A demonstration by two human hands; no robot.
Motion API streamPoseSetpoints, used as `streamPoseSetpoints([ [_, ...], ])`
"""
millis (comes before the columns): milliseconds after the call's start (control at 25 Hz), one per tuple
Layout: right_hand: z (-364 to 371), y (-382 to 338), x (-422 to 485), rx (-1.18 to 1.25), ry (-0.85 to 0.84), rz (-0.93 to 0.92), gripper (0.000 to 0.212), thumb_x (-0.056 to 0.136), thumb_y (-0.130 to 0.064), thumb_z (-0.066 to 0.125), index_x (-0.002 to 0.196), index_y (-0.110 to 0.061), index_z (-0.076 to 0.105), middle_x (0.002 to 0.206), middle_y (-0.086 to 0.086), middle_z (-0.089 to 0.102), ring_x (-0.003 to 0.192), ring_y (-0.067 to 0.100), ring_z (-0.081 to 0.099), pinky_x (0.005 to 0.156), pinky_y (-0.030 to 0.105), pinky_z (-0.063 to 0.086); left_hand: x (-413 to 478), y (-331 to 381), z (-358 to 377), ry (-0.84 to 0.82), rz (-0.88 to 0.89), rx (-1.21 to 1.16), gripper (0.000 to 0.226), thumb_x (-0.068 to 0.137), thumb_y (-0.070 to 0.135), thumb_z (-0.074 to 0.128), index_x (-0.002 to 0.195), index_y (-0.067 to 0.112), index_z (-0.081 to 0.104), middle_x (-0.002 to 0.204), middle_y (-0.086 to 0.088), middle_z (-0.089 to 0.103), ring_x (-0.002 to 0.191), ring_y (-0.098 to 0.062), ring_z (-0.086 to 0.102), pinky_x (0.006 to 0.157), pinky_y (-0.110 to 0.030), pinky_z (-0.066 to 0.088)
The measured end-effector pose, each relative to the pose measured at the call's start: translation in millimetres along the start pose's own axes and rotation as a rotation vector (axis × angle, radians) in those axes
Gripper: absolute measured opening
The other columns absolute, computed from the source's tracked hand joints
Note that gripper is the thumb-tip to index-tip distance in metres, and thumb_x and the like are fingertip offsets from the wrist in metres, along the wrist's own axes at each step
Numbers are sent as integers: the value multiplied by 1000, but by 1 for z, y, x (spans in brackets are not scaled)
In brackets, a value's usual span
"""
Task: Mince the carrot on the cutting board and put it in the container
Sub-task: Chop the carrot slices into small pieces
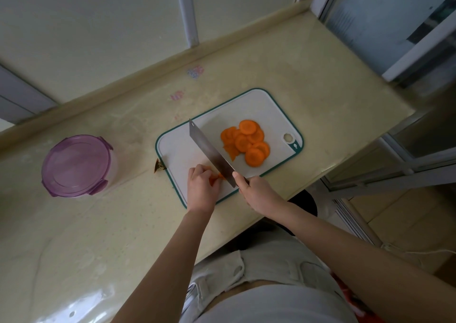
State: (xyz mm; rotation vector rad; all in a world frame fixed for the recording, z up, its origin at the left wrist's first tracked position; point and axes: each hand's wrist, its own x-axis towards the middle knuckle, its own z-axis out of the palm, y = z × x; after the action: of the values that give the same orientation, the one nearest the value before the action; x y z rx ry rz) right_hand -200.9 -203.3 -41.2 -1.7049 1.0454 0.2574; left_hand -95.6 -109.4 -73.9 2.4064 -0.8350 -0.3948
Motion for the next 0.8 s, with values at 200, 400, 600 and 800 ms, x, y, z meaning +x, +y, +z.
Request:
streamPoseSetpoints([
  [200,13,-3,-3,-110,59,-25,57,97,-51,38,57,-11,42,55,3,47,52,17,47,48,25,34,2,-5,1,-1,31,-8,11,78,8,71,88,3,73,93,-8,60,94,-23,47,78,-15,30],
  [400,15,-5,-3,-111,50,-51,57,98,-51,36,55,-12,40,53,1,45,50,15,46,48,24,34,1,-6,1,5,55,-20,10,77,6,72,86,3,73,90,-9,60,91,-23,46,77,-21,36],
  [600,-3,-14,3,133,-13,34,57,96,-57,35,56,-16,36,46,-3,34,32,6,32,43,25,28,0,-2,-2,12,-10,-57,10,80,12,70,87,5,70,89,-2,52,90,-12,36,77,-10,24],
  [800,2,-12,-1,114,30,-37,60,95,-55,39,50,-15,34,38,-7,33,31,5,34,45,25,28,-3,-4,-5,-8,-8,-61,23,80,19,71,100,7,68,101,-5,52,98,-16,40,84,-16,31],
])
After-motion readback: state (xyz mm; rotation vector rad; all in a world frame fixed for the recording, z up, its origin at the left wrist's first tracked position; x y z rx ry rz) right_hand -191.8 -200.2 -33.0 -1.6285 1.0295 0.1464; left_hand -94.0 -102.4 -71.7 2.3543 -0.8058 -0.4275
